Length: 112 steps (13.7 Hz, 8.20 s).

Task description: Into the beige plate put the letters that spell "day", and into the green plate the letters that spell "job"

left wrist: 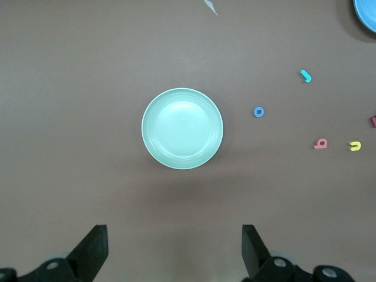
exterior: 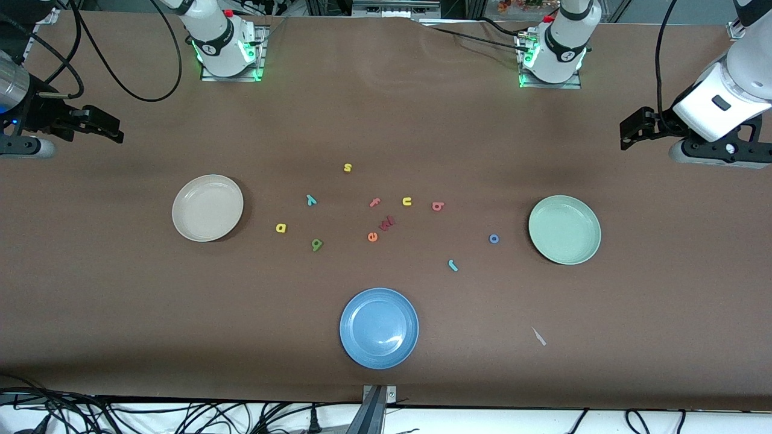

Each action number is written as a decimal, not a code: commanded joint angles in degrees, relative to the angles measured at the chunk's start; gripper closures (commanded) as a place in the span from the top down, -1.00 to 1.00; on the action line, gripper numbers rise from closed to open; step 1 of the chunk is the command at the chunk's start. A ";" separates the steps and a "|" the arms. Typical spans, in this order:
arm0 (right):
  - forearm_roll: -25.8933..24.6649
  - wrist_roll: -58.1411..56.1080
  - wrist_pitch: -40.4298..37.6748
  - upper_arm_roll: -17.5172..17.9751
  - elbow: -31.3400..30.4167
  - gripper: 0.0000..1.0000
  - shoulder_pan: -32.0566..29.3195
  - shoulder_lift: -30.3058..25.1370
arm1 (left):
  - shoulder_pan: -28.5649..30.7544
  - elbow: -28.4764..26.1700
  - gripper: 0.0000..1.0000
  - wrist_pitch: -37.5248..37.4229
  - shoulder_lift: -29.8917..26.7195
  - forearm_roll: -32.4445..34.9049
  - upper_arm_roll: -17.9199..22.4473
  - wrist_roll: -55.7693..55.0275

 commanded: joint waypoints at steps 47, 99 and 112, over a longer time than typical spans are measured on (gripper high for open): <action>1.02 -0.49 -1.31 -0.34 1.36 1.00 -0.24 0.73 | 0.29 0.44 1.00 -0.11 0.03 0.50 0.10 1.37; 9.28 28.60 41.75 1.94 -6.82 0.98 19.18 35.88 | -12.88 25.66 0.96 11.10 37.72 0.24 -1.48 -43.06; 9.10 21.92 48.44 1.77 -9.89 0.21 18.30 37.73 | -21.32 24.08 0.51 30.91 52.76 -2.67 -0.69 -56.81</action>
